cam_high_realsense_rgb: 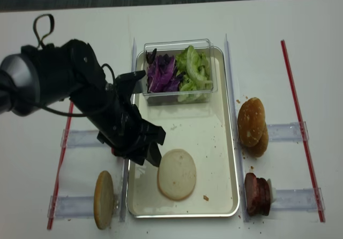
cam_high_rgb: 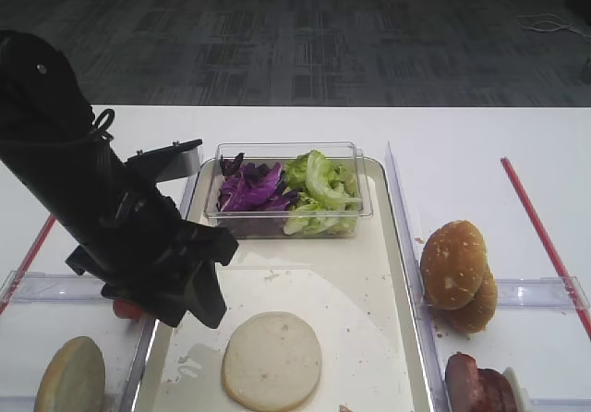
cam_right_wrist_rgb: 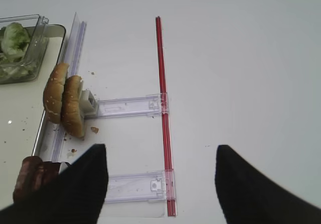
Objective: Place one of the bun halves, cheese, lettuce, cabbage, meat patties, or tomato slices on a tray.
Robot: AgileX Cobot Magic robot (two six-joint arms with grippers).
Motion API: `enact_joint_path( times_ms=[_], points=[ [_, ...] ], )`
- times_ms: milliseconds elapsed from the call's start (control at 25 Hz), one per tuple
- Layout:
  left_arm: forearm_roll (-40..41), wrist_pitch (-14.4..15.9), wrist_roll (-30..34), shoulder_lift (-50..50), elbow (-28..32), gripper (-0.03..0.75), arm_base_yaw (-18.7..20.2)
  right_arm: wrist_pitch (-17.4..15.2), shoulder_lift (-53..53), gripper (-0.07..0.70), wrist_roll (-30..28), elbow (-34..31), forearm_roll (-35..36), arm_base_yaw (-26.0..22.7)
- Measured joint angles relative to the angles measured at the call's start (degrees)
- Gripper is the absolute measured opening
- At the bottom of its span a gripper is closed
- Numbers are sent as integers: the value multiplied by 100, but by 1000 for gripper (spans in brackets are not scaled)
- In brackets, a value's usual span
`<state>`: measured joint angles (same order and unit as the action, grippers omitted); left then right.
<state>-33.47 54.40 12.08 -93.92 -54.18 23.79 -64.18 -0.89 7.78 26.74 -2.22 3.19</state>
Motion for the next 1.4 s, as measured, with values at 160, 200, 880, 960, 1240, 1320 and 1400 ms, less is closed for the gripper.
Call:
enact_joint_path(
  times_ms=[160, 200, 880, 960, 1240, 1320, 1400],
  points=[
    [502, 53, -408, 277, 0, 358, 0, 0, 0, 468, 0, 0, 0, 0],
    [600, 92, -485, 333, 0, 358, 0, 0, 0, 468, 0, 0, 0, 0],
    [2411, 1481, -1585, 689, -944, 358, 0, 0, 0, 468, 0, 0, 0, 0],
    [2410, 1483, -1605, 689, -1059, 358, 0, 0, 0, 468, 0, 0, 0, 0],
    [2553, 1503, -1619, 689, -1121, 358, 0, 0, 0, 468, 0, 0, 0, 0],
    [2642, 1513, -1619, 689, -1130, 358, 0, 0, 0, 468, 0, 0, 0, 0],
    [2739, 1513, -1619, 689, -1130, 358, 0, 0, 0, 468, 0, 0, 0, 0]
  ],
)
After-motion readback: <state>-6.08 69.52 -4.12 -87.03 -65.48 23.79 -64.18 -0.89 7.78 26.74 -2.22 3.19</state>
